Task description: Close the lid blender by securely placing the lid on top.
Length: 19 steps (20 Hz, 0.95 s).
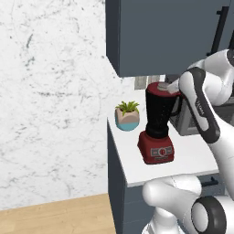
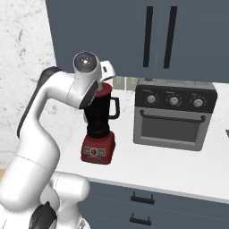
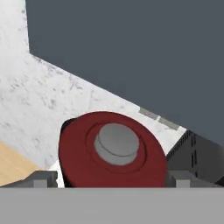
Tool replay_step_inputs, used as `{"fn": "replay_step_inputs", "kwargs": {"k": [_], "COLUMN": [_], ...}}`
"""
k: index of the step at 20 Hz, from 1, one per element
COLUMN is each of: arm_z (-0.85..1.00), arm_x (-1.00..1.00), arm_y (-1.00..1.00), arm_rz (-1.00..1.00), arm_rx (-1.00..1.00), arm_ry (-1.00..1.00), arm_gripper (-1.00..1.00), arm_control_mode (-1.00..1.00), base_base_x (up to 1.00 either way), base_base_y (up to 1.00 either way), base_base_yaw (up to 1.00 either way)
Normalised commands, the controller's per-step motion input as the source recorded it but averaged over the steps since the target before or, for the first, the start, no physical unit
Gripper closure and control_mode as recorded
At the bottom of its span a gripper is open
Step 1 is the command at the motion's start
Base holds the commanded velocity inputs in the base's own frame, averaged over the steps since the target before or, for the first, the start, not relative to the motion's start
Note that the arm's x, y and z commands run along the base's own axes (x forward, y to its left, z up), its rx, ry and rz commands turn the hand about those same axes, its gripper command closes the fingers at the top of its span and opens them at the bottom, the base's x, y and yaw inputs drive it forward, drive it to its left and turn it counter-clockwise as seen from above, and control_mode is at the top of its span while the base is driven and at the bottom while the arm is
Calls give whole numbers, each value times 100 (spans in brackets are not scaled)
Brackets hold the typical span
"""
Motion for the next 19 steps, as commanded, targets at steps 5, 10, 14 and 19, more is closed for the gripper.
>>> {"fn": "replay_step_inputs", "kwargs": {"k": [5, 10, 14, 19], "arm_z": [-15, -36, -5, 0], "arm_x": [-87, -75, -15, -2], "arm_y": [-65, -76, -12, 0], "arm_rz": [-2, -4, 0, 0], "arm_rx": [10, 6, 0, 0], "arm_ry": [-14, -6, 0, 0], "arm_gripper": [-100, -100, -100, -100], "arm_control_mode": [-100, -100, -100, -100], "base_base_x": [0, 0, 0, 0], "base_base_y": [0, 0, 0, 0], "base_base_yaw": [0, 0, 0, 0]}}
